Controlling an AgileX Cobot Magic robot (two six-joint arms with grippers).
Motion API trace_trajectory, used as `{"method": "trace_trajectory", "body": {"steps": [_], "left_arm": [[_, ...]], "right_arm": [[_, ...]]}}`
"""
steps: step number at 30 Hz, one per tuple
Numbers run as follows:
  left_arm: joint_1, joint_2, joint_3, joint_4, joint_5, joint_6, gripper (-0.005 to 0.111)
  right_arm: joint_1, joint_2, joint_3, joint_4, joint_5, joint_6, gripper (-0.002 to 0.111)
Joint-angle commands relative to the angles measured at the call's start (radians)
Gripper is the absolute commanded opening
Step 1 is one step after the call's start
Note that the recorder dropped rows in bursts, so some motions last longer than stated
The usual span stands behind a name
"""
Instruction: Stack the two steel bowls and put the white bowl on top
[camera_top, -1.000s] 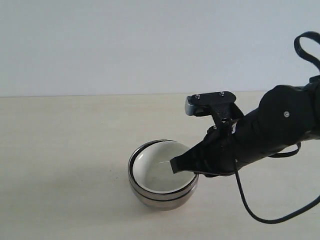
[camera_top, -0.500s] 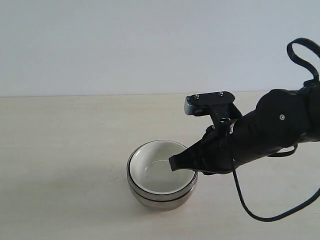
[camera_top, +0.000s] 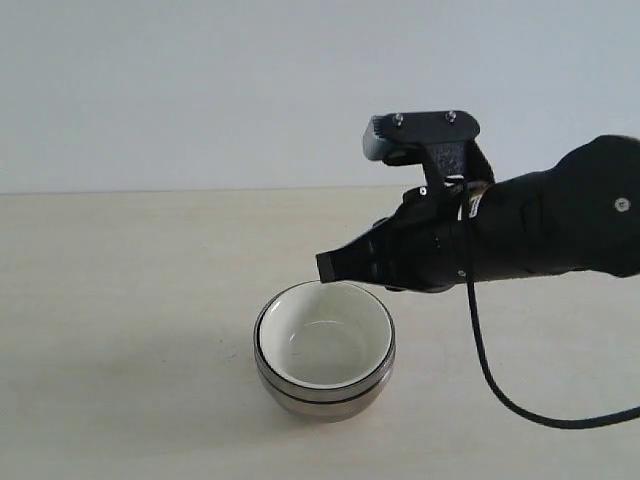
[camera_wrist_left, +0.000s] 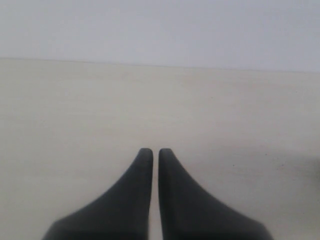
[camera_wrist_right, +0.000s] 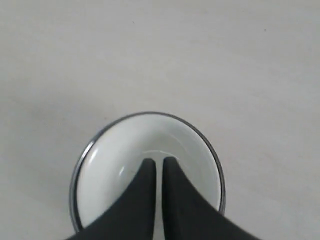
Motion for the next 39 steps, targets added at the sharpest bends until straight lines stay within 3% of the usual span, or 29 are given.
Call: {"method": "trace_trajectory", "body": {"steps": [1, 39], "left_arm": [[-0.005, -0.003, 0.003, 0.000, -0.007, -0.005, 0.004], [-0.005, -0.003, 0.003, 0.000, -0.007, -0.005, 0.004]], "right_arm": [[0.020, -0.109, 0.005, -0.002, -0.022, -0.013, 0.000], [0.022, -1.166, 0.005, -0.080, 0.371, -0.061, 0.000]]}}
